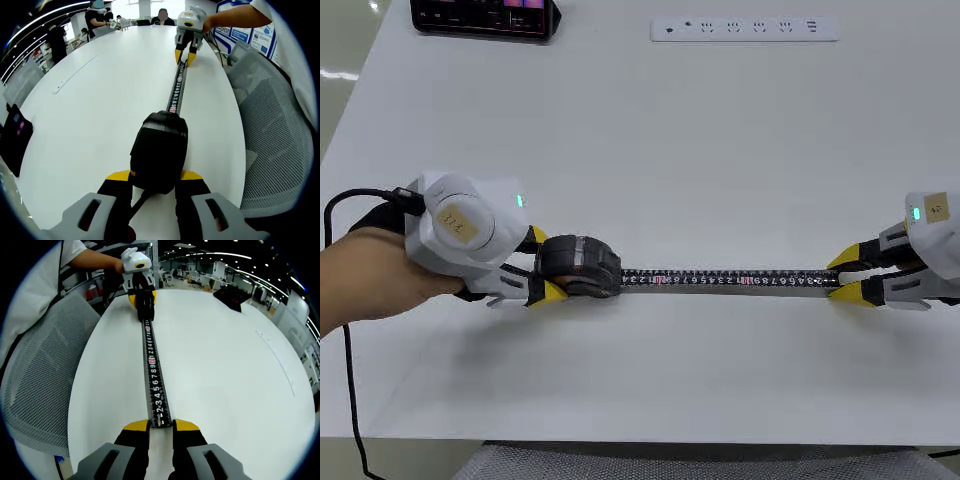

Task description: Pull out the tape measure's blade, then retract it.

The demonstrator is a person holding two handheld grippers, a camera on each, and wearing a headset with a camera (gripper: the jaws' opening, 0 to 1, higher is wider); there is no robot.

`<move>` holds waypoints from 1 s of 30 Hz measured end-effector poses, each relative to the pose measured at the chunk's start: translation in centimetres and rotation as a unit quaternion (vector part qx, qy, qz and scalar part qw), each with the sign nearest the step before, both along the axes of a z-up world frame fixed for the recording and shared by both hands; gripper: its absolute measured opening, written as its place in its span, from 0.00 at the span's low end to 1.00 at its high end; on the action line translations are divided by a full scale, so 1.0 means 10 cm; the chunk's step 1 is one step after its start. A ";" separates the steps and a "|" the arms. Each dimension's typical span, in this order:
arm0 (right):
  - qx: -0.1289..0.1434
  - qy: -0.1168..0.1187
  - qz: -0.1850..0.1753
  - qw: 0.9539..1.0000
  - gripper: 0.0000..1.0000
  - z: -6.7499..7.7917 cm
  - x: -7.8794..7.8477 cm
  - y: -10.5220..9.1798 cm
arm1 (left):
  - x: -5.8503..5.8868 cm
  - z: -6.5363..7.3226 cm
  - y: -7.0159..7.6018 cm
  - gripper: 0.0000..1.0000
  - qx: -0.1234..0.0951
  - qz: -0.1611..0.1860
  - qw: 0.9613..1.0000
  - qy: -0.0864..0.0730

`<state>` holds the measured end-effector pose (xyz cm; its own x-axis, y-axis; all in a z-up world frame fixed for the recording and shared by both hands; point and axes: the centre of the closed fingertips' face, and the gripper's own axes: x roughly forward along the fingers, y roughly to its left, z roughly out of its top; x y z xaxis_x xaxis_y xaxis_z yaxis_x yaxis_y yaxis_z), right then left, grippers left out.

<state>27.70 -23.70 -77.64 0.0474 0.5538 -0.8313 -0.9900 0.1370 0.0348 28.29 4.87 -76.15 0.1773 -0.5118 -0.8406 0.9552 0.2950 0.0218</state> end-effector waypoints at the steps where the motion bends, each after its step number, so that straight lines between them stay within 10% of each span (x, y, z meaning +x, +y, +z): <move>1: 0.001 0.002 -0.002 1.000 0.16 0.00 0.00 0.00 | 0.00 -0.01 0.00 0.29 0.003 -0.001 1.000 -0.002; 30: 0.025 0.005 -0.074 0.997 0.36 0.14 -0.01 0.02 | 0.00 0.15 -0.02 0.52 -0.032 0.048 0.998 0.010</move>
